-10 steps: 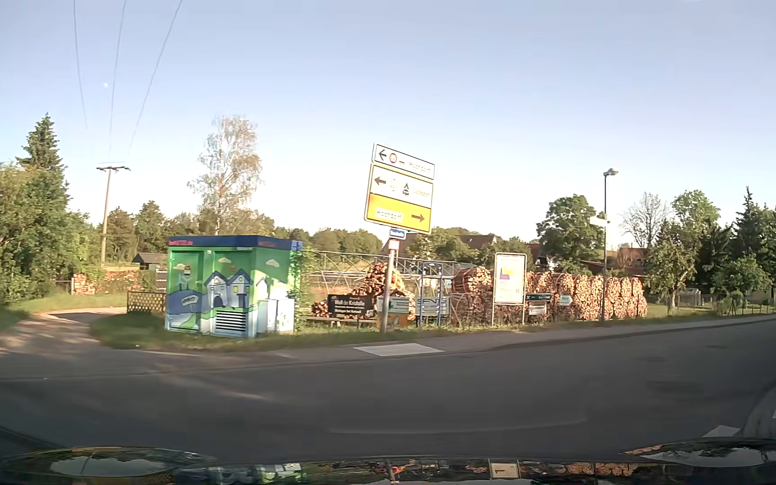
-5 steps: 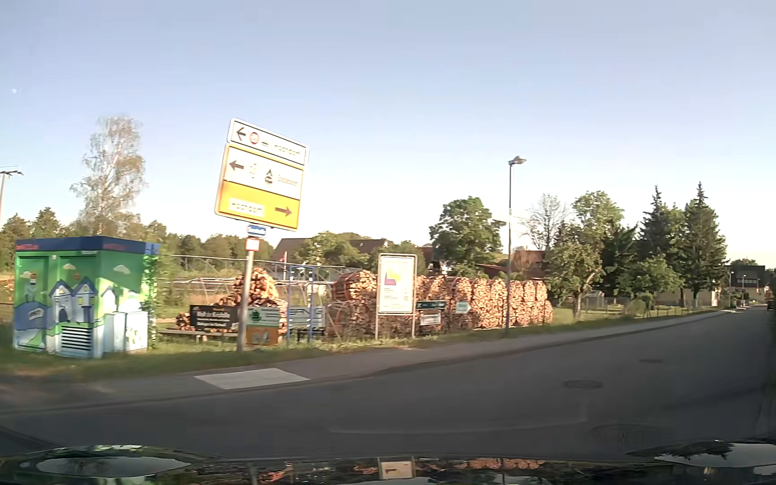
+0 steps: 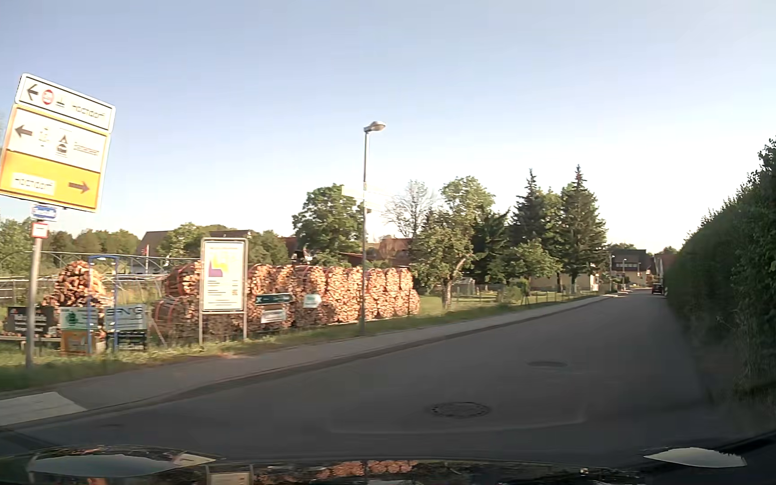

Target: Follow the waypoints while adhering to traffic rules and regulations

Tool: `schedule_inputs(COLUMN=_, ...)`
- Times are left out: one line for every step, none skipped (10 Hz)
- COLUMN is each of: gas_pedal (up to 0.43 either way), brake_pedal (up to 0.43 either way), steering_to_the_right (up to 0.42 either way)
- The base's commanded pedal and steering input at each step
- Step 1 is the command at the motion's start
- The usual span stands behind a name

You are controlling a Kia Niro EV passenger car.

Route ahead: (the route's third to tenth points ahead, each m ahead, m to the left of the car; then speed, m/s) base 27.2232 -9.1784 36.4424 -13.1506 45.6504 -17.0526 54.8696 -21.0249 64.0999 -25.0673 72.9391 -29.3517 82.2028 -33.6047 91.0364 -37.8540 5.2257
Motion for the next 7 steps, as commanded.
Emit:
schedule_inputs(gas_pedal=0.220, brake_pedal=0.000, steering_to_the_right=0.384)
schedule_inputs(gas_pedal=0.220, brake_pedal=0.000, steering_to_the_right=0.358)
schedule_inputs(gas_pedal=0.220, brake_pedal=0.000, steering_to_the_right=0.333)
schedule_inputs(gas_pedal=0.220, brake_pedal=0.000, steering_to_the_right=0.303)
schedule_inputs(gas_pedal=0.220, brake_pedal=0.000, steering_to_the_right=0.275)
schedule_inputs(gas_pedal=0.220, brake_pedal=0.000, steering_to_the_right=0.248)
schedule_inputs(gas_pedal=0.220, brake_pedal=0.000, steering_to_the_right=0.219)
